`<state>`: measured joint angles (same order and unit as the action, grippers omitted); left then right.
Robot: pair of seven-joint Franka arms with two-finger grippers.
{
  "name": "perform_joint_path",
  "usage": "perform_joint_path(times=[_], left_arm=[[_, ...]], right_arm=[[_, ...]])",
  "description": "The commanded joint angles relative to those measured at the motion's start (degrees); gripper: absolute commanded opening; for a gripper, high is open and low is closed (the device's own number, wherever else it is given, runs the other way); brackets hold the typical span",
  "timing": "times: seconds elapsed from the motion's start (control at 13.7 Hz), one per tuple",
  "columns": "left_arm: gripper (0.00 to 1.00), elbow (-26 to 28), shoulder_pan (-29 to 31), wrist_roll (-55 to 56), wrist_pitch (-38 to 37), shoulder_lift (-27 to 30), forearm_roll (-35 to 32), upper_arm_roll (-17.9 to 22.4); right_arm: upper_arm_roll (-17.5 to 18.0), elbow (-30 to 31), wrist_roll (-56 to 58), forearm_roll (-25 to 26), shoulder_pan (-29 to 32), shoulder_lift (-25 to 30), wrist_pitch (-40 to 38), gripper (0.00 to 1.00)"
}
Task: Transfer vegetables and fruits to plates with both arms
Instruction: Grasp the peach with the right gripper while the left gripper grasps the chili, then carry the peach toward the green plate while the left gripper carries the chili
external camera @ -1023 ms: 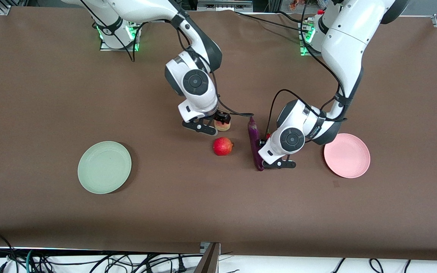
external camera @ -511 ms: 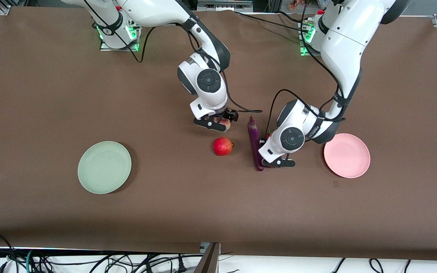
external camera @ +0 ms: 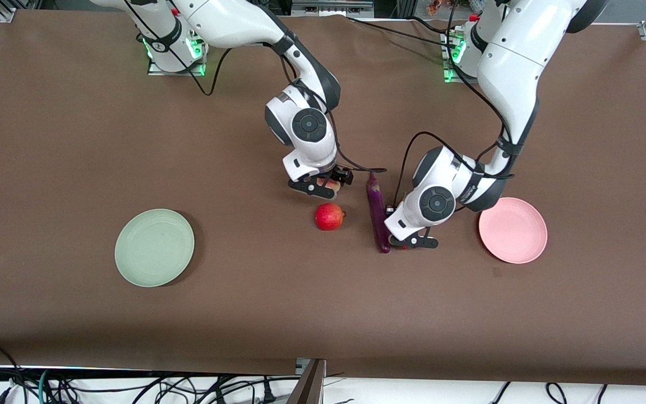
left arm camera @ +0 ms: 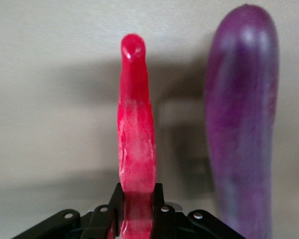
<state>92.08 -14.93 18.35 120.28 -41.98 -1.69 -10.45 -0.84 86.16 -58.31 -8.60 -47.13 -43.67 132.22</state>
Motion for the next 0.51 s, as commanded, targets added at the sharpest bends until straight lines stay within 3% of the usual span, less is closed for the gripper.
perform_joint_path(times=[0.0,0.22,0.29,0.44], left_arm=[[0.00,0.6,5.1,-10.9,-4.5,5.1,1.0,0.0],[0.00,-0.3,11.7,-24.4,-11.4,6.8,1.0,0.2],[0.00,-0.8,13.8,-29.3,-13.8,6.8,0.9,0.3],[0.00,-0.9,18.4,-38.3,-16.0,6.7,0.6,0.4]], right_arm=[[-0.4,-0.8,-0.6,0.4,-0.5,-1.6,1.5,1.00],[-0.4,-0.8,-0.5,1.3,-0.5,-1.9,1.5,1.00],[-0.4,-0.8,-0.6,1.3,-0.5,-1.9,1.5,0.96],[-0.4,-0.8,-0.6,1.3,-0.5,-1.9,1.5,0.54]])
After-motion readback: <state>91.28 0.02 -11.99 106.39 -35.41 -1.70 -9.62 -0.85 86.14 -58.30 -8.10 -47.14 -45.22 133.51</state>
